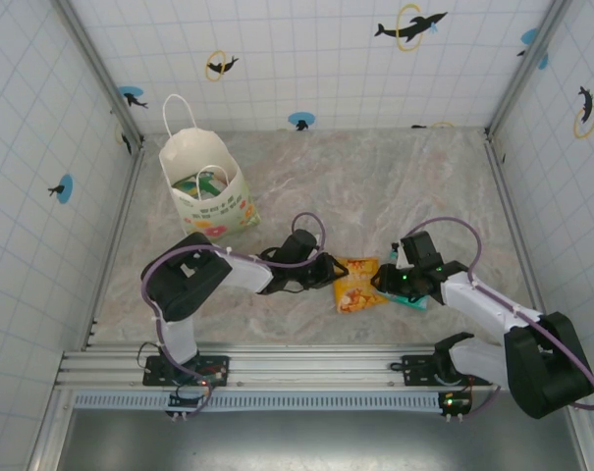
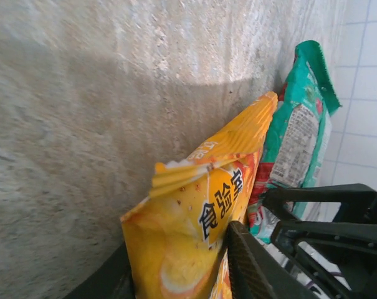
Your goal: Place the snacks into the paper bag
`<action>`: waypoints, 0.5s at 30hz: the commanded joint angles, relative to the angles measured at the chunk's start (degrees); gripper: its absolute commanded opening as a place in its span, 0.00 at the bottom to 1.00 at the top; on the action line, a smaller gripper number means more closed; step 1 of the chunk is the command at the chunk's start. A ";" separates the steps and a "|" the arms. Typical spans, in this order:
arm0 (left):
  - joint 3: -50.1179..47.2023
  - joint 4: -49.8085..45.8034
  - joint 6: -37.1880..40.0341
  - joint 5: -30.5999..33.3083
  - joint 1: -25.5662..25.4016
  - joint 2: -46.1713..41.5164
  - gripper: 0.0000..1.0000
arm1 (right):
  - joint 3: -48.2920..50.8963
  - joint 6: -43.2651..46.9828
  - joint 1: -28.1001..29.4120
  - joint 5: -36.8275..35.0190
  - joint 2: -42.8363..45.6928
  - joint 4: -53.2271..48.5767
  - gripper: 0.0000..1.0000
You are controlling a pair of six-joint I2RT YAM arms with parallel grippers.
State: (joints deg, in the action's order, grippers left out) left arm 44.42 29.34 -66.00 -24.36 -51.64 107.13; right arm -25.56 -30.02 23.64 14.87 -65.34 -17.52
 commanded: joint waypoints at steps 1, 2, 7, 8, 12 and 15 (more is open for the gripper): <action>1.83 4.46 -1.81 -1.79 -0.59 0.86 0.28 | 1.66 -0.21 0.18 0.13 -0.37 0.04 0.50; 2.11 4.63 -1.85 -1.76 -0.73 0.68 0.25 | 1.75 -0.21 0.18 0.12 -0.32 0.20 0.50; 4.55 1.87 -0.27 -0.86 -0.73 -1.58 0.08 | 0.23 0.12 0.07 -0.32 0.36 -1.16 0.54; 5.84 -0.27 1.19 -0.44 -0.72 -2.39 0.06 | -0.65 0.22 -0.04 -0.50 0.81 -1.70 0.55; 11.03 -11.63 8.08 3.59 -0.68 -6.15 0.02 | -4.54 0.55 -0.71 -0.96 3.86 -3.47 0.58; 17.29 -20.76 13.76 6.85 -0.20 -9.06 0.01 | -7.47 1.13 -1.20 -1.13 6.86 -3.20 0.59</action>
State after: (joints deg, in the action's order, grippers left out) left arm 56.38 17.19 -59.57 -21.39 -52.07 102.89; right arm -28.69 -29.71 22.94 14.52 -61.43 -20.05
